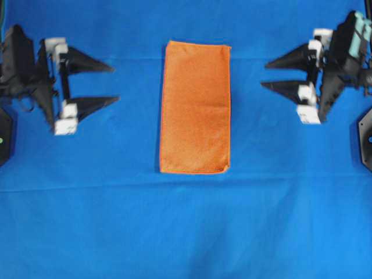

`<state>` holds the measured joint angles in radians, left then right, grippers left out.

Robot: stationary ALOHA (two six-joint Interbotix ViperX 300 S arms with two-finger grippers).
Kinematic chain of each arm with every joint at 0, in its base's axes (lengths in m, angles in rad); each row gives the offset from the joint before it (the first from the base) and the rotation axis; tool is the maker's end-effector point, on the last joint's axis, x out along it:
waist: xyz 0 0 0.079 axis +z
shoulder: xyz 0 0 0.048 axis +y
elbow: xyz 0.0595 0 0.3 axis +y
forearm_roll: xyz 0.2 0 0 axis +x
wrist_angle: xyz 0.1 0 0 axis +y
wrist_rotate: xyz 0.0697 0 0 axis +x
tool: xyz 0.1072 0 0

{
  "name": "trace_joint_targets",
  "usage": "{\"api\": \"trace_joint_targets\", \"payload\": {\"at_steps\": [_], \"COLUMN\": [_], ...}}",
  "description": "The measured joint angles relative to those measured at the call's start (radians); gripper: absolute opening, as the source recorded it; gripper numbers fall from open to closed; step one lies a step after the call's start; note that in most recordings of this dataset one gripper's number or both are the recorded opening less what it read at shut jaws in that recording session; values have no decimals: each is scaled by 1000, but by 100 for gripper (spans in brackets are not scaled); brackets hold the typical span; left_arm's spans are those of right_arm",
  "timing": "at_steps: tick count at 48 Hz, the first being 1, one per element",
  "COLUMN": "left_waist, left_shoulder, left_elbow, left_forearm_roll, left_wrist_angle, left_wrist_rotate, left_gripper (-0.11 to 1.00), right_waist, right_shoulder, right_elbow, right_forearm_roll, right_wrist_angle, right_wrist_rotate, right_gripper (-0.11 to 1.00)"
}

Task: Fold the orange towel.
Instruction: 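Move both grippers to the far corners of the vertical strip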

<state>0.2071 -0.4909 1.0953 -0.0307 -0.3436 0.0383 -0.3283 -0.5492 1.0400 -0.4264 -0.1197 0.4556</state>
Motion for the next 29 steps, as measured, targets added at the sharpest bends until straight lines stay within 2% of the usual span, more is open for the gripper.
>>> {"api": "trace_joint_targets", "payload": {"at_steps": [18, 29], "left_waist": [130, 196], "left_shoulder": [350, 589], "left_elbow": [-224, -354], "left_forearm_roll": [0, 0], "left_wrist_angle": [-11, -15], "left_wrist_rotate": [9, 9], "left_gripper": [74, 75], "right_waist": [-141, -196], "right_shoulder": [336, 543], "right_elbow": [-190, -258], "right_forearm_roll": [-40, -43], "right_wrist_angle": [20, 11], "right_wrist_rotate": [-25, -26], "right_gripper": [53, 53]}}
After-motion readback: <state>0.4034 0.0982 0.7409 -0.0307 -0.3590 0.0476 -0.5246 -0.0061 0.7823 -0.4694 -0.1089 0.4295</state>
